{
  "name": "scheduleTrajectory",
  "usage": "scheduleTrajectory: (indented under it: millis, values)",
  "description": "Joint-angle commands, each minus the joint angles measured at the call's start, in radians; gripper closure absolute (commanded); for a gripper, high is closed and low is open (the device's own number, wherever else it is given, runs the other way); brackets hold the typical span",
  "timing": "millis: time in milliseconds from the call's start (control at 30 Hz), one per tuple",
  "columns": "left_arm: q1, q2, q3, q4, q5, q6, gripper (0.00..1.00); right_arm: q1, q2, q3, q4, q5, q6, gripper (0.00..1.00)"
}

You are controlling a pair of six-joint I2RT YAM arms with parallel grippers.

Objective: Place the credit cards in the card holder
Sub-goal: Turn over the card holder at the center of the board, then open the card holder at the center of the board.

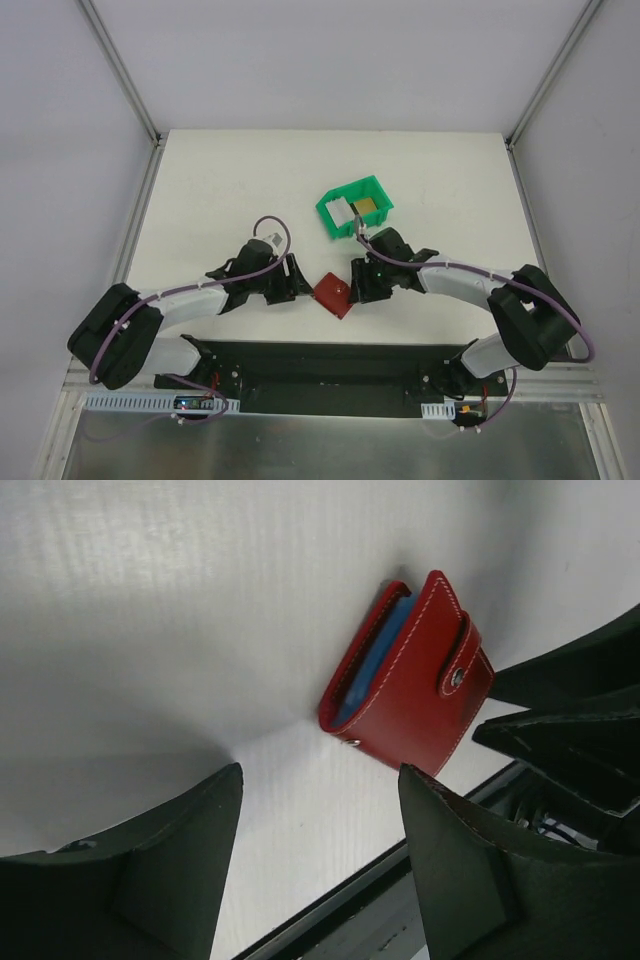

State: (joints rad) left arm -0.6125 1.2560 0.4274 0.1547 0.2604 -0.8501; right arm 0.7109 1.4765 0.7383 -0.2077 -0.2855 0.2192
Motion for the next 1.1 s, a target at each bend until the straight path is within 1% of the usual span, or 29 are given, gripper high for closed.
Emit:
scheduleTrajectory:
  millis: [0, 100, 167, 267, 400, 500, 567, 667, 733, 833, 900, 967, 1067]
  values:
    - [-0.024, 0.111, -0.045, 0.228, 0.083, -0.087, 0.39, -0.001, 0.010, -0.063, 0.195, -0.156, 0.074, 0.56]
    - [-0.029, 0.189, -0.023, 0.290, 0.109, -0.110, 0.42, 0.015, 0.037, -0.096, 0.284, -0.165, 0.118, 0.61]
    - [-0.029, 0.226, 0.004, 0.289, 0.112, -0.103, 0.44, 0.035, 0.048, -0.106, 0.312, -0.155, 0.141, 0.64]
    - [-0.029, 0.243, 0.019, 0.286, 0.094, -0.096, 0.45, 0.073, 0.047, -0.116, 0.326, -0.115, 0.173, 0.66]
    - [-0.029, 0.235, 0.063, 0.212, 0.039, -0.058, 0.46, 0.117, 0.059, -0.119, 0.355, -0.093, 0.219, 0.67]
    - [-0.029, 0.214, 0.108, 0.116, -0.027, -0.014, 0.47, 0.121, 0.061, -0.122, 0.366, -0.081, 0.233, 0.67]
    - [-0.024, 0.203, 0.117, 0.097, -0.052, 0.008, 0.48, 0.119, 0.061, -0.120, 0.369, -0.083, 0.229, 0.67]
    - [-0.015, 0.217, 0.131, 0.088, -0.044, 0.028, 0.56, 0.117, 0.045, -0.117, 0.357, -0.095, 0.218, 0.68]
    - [-0.012, 0.224, 0.139, 0.071, -0.040, 0.033, 0.55, 0.117, -0.022, -0.145, 0.340, -0.063, 0.203, 0.64]
    - [-0.012, 0.204, 0.114, 0.071, -0.049, 0.033, 0.49, 0.099, -0.122, -0.136, 0.216, 0.028, 0.139, 0.56]
    - [-0.012, 0.192, 0.097, 0.071, -0.056, 0.029, 0.47, 0.064, -0.154, -0.134, 0.186, 0.029, 0.118, 0.55]
    - [-0.012, 0.192, 0.093, 0.072, -0.046, 0.028, 0.45, 0.016, -0.153, -0.129, 0.191, 0.023, 0.111, 0.53]
    - [-0.012, 0.210, 0.085, 0.104, -0.020, 0.022, 0.45, -0.022, -0.078, -0.084, 0.197, -0.029, 0.075, 0.53]
